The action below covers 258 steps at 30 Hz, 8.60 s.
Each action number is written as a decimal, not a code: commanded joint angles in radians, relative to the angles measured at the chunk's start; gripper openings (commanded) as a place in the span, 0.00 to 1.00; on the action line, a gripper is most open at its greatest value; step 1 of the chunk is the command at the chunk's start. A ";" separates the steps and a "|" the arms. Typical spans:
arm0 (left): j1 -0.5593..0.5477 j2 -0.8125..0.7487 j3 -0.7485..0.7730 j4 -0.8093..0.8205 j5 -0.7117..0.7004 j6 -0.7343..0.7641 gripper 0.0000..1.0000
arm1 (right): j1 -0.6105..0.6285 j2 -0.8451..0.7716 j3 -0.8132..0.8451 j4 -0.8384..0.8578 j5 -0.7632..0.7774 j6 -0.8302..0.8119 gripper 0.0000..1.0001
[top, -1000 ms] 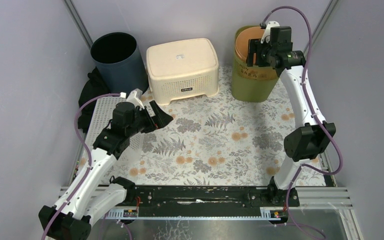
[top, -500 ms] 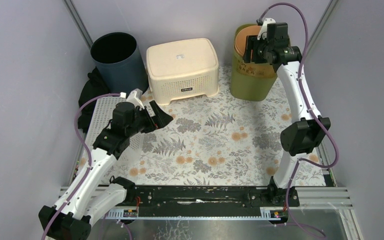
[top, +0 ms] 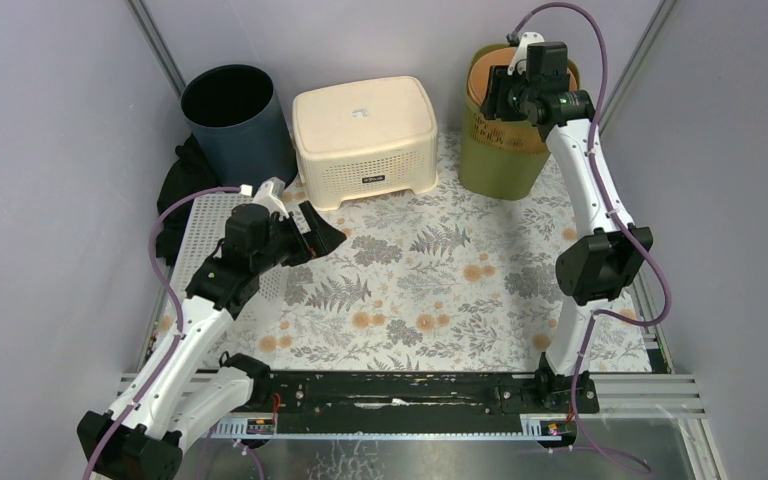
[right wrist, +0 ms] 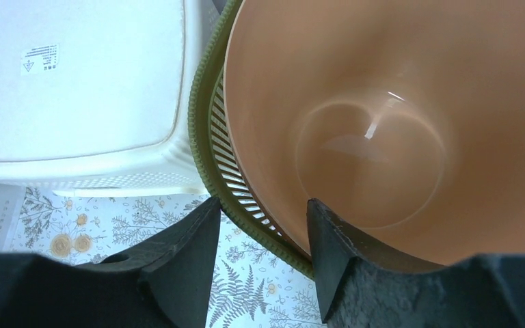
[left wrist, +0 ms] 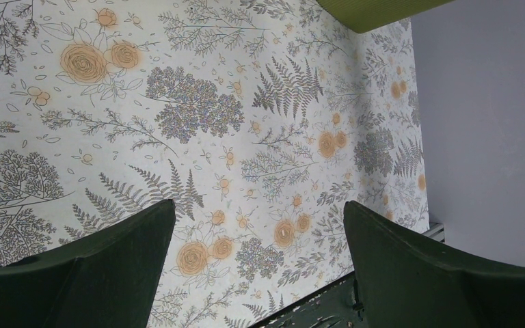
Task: Turn the large container upside down
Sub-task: Move the container to the center of the board, then pick up the container from the container.
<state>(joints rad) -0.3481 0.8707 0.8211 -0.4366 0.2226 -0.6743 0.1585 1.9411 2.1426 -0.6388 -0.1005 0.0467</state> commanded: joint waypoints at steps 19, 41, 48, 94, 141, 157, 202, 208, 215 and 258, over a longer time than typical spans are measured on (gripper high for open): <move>-0.006 0.041 0.002 0.026 0.010 0.029 1.00 | -0.010 -0.022 -0.124 -0.077 -0.045 -0.060 0.88; -0.006 0.082 0.011 0.049 0.022 0.033 1.00 | -0.008 0.005 -0.097 -0.124 -0.079 -0.037 0.47; -0.006 0.066 0.011 0.043 0.025 0.033 1.00 | -0.008 -0.043 -0.126 -0.125 -0.151 0.014 0.33; -0.006 -0.081 -0.015 -0.007 0.028 -0.001 1.00 | 0.555 -0.344 -0.396 -0.001 -0.120 0.288 0.31; -0.444 0.535 0.913 -0.373 -0.459 0.071 1.00 | 0.407 -0.346 0.041 -0.487 0.450 0.185 0.61; -0.477 0.662 0.977 -0.421 -0.562 0.080 1.00 | 0.299 -0.294 -0.055 -0.468 0.424 0.149 0.54; -0.480 0.978 1.288 -0.737 -0.735 0.117 0.97 | 0.256 -0.327 -0.226 -0.404 0.314 0.121 0.41; -0.483 1.002 1.290 -0.751 -0.757 0.119 0.92 | 0.257 -0.328 -0.251 -0.399 0.306 0.118 0.40; -0.482 1.024 1.292 -0.741 -0.742 0.127 0.72 | 0.257 -0.319 -0.243 -0.399 0.292 0.116 0.28; -0.486 0.761 1.271 -0.457 -0.507 0.163 0.17 | 0.256 -0.630 -0.329 -0.102 0.200 0.126 0.00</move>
<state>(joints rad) -0.8082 1.6581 2.0979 -1.0382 -0.4026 -0.5102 0.3992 1.3678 1.8332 -0.9562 0.1944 0.1658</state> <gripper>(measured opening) 0.203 0.160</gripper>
